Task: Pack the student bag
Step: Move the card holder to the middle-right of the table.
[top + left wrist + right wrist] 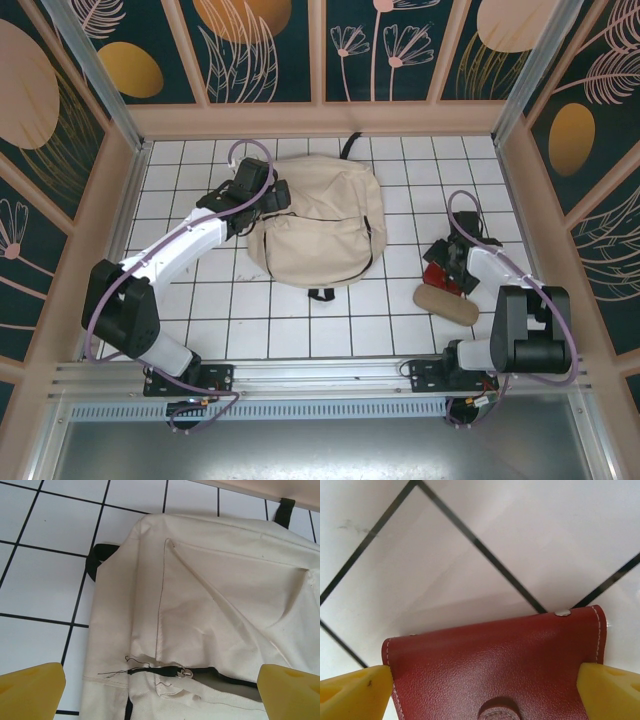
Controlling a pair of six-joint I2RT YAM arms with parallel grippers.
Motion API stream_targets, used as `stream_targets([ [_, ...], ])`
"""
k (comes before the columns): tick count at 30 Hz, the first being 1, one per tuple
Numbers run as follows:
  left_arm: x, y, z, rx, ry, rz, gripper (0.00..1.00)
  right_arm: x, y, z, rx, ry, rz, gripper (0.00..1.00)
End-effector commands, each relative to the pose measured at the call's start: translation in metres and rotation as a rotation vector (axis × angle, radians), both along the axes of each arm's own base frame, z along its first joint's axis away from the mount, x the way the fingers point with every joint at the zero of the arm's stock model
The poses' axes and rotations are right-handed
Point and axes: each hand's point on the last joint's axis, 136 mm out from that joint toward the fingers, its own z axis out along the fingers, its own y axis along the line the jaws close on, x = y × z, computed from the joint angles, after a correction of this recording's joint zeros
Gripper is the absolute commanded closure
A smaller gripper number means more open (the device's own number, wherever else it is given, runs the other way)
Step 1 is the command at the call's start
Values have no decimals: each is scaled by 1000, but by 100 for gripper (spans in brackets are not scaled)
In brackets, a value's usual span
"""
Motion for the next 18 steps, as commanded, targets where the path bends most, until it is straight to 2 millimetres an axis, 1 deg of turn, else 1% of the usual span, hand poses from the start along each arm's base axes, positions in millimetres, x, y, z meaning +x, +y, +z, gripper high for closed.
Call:
stream_targets([
  [1, 4, -2, -5, 6, 0, -16, 2, 23, 52, 6, 185, -47, 78, 6],
  [4, 4, -4, -8, 0, 10, -23, 1, 36, 82, 11, 185, -44, 155, 6],
  [5, 4, -4, -10, -1, 14, -23, 2, 38, 89, 11, 166, -35, 181, 6],
  [6, 3, -4, -11, 0, 18, -24, 1, 40, 92, 10, 142, -26, 197, 6],
  [9, 3, -5, -15, -3, 26, -27, 2, 42, 83, 11, 56, 2, 213, 6],
  [13, 2, -7, -18, -7, 35, -38, 2, 46, 69, 32, -10, -32, 237, 6],
  [15, 2, -10, -17, -18, 34, -47, 1, 46, 66, 36, 15, -58, 245, 6],
  [17, 3, -14, -14, -39, 29, -63, 1, 48, 68, 32, 78, -70, 275, 6],
  [18, 3, -17, -14, -50, 29, -71, 1, 50, 70, 28, 104, -65, 297, 9],
])
